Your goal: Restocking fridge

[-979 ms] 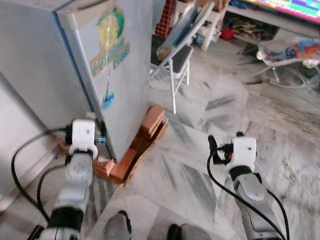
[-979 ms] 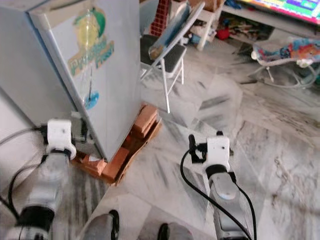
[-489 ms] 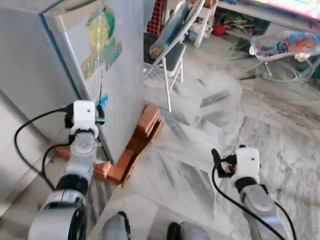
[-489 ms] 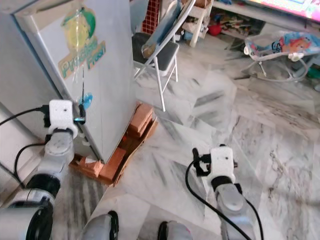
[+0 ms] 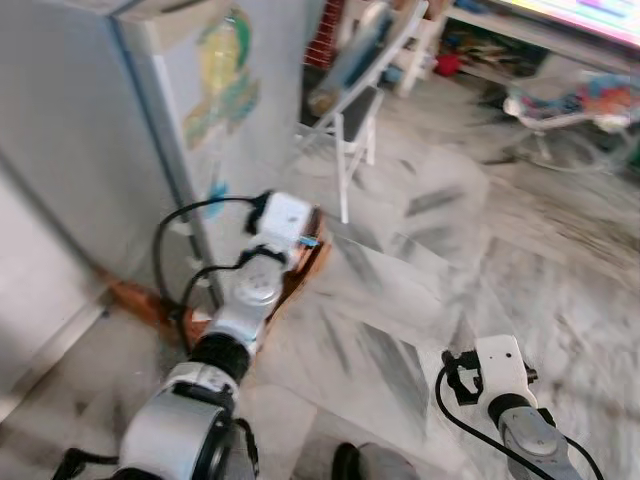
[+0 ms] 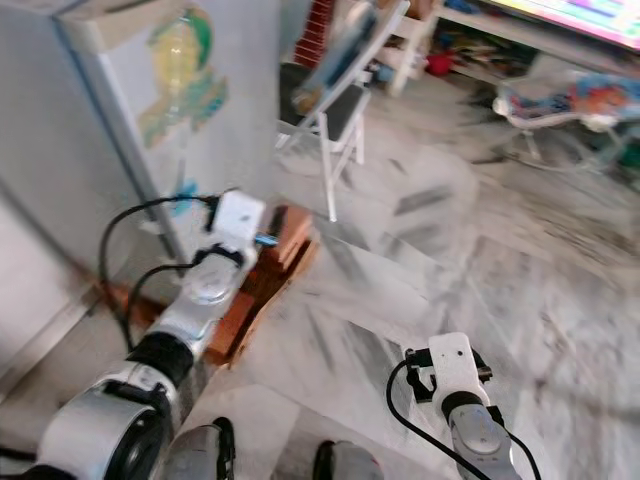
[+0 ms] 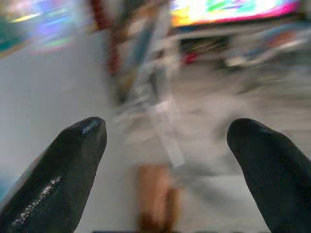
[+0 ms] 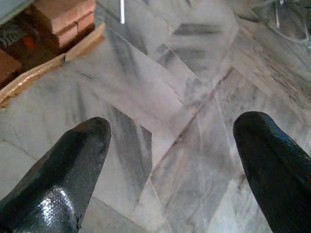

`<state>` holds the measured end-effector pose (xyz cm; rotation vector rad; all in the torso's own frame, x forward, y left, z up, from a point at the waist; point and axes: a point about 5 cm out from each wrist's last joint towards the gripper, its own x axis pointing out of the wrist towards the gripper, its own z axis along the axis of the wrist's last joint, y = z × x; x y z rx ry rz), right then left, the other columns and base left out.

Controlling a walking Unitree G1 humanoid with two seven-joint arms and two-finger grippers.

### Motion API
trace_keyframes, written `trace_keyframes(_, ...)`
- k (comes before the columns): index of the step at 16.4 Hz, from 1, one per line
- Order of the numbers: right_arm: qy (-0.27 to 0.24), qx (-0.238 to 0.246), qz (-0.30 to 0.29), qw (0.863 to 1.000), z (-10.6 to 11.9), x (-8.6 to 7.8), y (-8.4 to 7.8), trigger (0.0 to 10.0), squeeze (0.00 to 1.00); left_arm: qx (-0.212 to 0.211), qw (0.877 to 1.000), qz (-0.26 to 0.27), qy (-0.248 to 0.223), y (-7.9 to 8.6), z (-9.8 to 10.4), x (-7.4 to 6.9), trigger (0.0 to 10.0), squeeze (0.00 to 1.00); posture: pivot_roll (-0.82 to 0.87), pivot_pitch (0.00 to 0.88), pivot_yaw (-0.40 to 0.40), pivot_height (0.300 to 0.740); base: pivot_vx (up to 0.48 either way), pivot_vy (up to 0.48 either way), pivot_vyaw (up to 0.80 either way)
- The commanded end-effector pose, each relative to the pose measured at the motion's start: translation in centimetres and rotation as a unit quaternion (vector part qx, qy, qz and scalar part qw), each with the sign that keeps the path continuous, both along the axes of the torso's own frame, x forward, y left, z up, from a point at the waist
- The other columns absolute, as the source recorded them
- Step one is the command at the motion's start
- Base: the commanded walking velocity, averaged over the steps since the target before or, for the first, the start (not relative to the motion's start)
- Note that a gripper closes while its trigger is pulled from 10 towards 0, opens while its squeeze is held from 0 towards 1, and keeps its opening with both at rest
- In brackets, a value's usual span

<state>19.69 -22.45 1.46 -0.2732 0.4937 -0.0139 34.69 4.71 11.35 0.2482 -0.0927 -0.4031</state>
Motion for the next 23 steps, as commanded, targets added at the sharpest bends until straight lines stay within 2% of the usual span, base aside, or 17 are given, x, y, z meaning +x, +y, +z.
trace_keyframes(1, 0.000, 0.005, -0.003, 1.000, 0.0, 0.0, -0.2, 10.0, 0.00, 0.008, 0.996, -0.091, -0.014, -3.3, 0.2, -1.5, 10.0, 0.00, 0.00, 0.133, -0.107, 0.740, 0.000, 0.000, 0.00)
trace_keyframes(2, 0.002, 0.007, 0.000, 1.000, -0.2, 0.1, 0.2, 10.0, 0.00, 0.010, 0.992, -0.121, -0.027, -5.1, 0.2, -2.7, 10.0, 0.00, 0.01, 0.129, -0.098, 0.740, 0.000, 0.000, 0.00)
trace_keyframes(3, 0.004, 0.008, 0.001, 1.000, -0.2, 0.1, 0.4, 10.0, 0.00, 0.004, 0.993, -0.113, -0.025, -5.0, 0.0, -2.7, 10.0, 0.00, 0.01, 0.129, -0.098, 0.740, 0.000, 0.000, 0.00)
trace_keyframes(4, -0.003, 0.013, 0.001, 1.000, -0.2, 0.3, 0.7, 10.0, 0.00, 0.001, 0.996, -0.089, -0.015, -4.2, -0.5, -2.5, 10.0, 0.00, 0.01, 0.128, -0.098, 0.740, 0.000, 0.000, 0.00)
trace_keyframes(5, -0.016, 0.018, 0.004, 1.000, 0.1, 0.3, 0.9, 10.0, 0.00, 0.004, 0.999, -0.047, -0.001, -1.8, -1.5, -2.2, 10.0, 0.00, 0.01, 0.130, -0.097, 0.740, 0.000, 0.000, 0.00)
trace_keyframes(6, -0.030, 0.025, -0.003, 0.999, 0.5, 0.5, 0.8, 10.0, 0.00, 0.017, 1.000, -0.023, 0.001, 0.2, -2.3, -2.5, 10.0, 0.00, 0.02, 0.130, -0.095, 0.740, 0.000, 0.000, 0.00)
trace_keyframes(8, -0.085, 0.051, -0.015, 0.995, 2.0, 1.5, 1.1, 10.0, 0.00, 0.009, 1.000, 0.010, 0.018, 3.6, -3.7, -4.0, 10.0, 0.00, 0.02, 0.131, -0.090, 0.740, 0.000, 0.000, 0.00)
trace_keyframes(9, -0.110, 0.061, -0.017, 0.992, 2.8, 2.0, 1.3, 10.0, 0.00, 0.009, 1.000, 0.019, 0.019, 4.7, -4.0, -4.8, 10.0, 0.00, 0.02, 0.133, -0.088, 0.740, 0.000, 0.000, 0.00)
trace_keyframes(11, -0.167, 0.072, -0.018, 0.983, 4.7, 3.1, 1.7, 10.0, 0.00, 0.006, 0.999, 0.049, 0.014, 7.3, -4.4, -7.3, 10.0, 0.00, 0.04, 0.134, -0.090, 0.740, 0.000, 0.000, 0.00)
trace_keyframes(12, -0.181, 0.078, -0.018, 0.980, 5.3, 3.5, 1.9, 10.0, 0.00, 0.015, 0.998, 0.064, 0.002, 8.1, -4.3, -8.2, 10.0, 0.00, 0.05, 0.134, -0.089, 0.740, 0.000, 0.000, 0.00)
trace_keyframes(13, -0.194, 0.083, -0.019, 0.977, 5.8, 4.0, 2.1, 10.0, 0.00, 0.011, 0.992, 0.122, 0.013, 9.6, -4.8, -9.6, 10.0, 0.00, 0.06, 0.130, -0.088, 0.740, 0.000, 0.000, 0.00)
trace_keyframes(14, -0.197, 0.086, -0.020, 0.976, 5.9, 4.1, 2.1, 10.0, 0.00, 0.006, 0.990, 0.136, 0.018, 10.0, -4.9, -10.0, 10.0, 0.00, 0.06, 0.130, -0.089, 0.740, 0.000, 0.000, 0.00)
trace_keyframes(15, -0.196, 0.083, -0.021, 0.977, 5.8, 4.0, 2.1, 10.0, 0.00, 0.011, 0.986, 0.165, 0.035, 11.3, -5.6, -11.4, 10.0, 0.00, 0.07, 0.132, -0.091, 0.740, 0.000, 0.247, 0.00)
trace_keyframes(19, -0.191, 0.087, -0.015, 0.978, 5.5, 4.2, 2.6, 10.0, 0.00, 0.019, 0.981, 0.182, 0.072, 12.5, -6.5, -12.7, 10.0, 0.00, 0.08, 0.120, -0.094, 0.740, 0.000, 0.414, -0.34)
trace_keyframes(23, -0.200, 0.083, -0.021, 0.976, 5.8, 4.7, 2.4, 10.0, 0.00, 0.019, 0.984, 0.167, 0.058, 11.9, -5.5, -11.6, 10.0, 0.00, 0.07, 0.116, -0.085, 0.740, 0.000, 0.480, -0.60)
